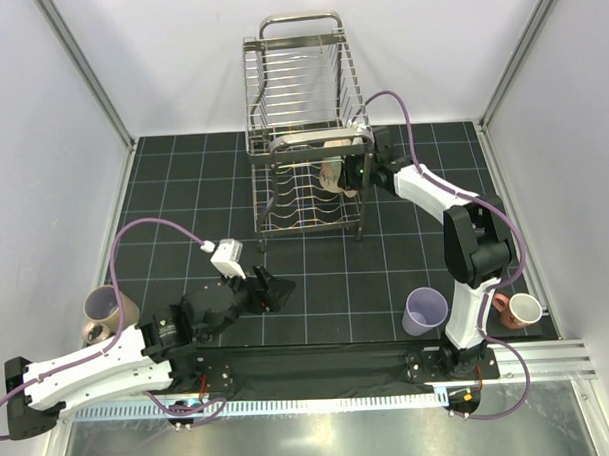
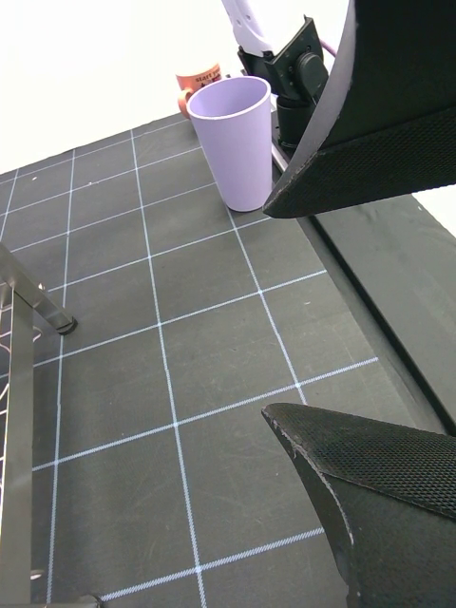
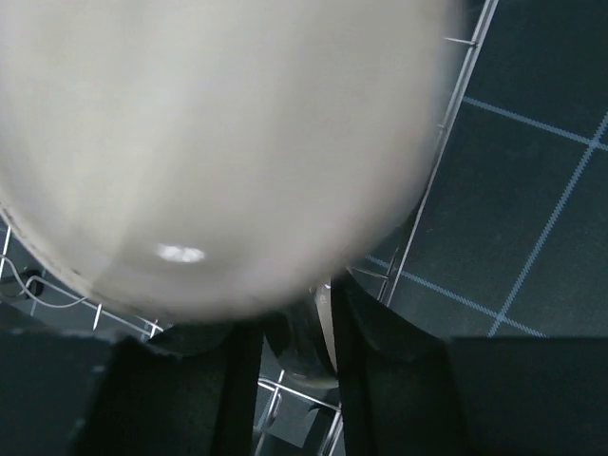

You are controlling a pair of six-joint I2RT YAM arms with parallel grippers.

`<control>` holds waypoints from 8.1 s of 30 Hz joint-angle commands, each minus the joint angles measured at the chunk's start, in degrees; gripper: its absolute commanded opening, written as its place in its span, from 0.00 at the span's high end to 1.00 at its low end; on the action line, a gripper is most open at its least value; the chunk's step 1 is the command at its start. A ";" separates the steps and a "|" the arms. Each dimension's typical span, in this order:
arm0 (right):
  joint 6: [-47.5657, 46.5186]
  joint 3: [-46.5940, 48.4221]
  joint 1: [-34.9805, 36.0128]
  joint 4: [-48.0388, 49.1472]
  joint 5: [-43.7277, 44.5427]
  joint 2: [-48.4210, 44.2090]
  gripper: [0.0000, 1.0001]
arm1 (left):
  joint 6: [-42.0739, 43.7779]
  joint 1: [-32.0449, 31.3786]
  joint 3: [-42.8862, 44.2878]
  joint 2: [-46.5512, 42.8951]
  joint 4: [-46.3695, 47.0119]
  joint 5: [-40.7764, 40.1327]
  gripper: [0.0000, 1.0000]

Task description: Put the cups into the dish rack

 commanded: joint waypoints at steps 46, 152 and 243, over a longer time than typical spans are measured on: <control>2.97 6.81 -1.02 10.97 0.64 5.48 0.72 | -2.45 -0.23 -0.15 0.19 -1.54 -1.10 0.23; 16.60 -39.23 18.31 -22.96 6.26 -60.77 0.36 | -18.73 17.24 22.89 15.66 -61.58 -5.33 0.30; 12.81 -30.54 18.31 -22.78 -2.79 -56.91 0.36 | 6.60 90.14 38.51 18.48 -36.78 19.28 1.00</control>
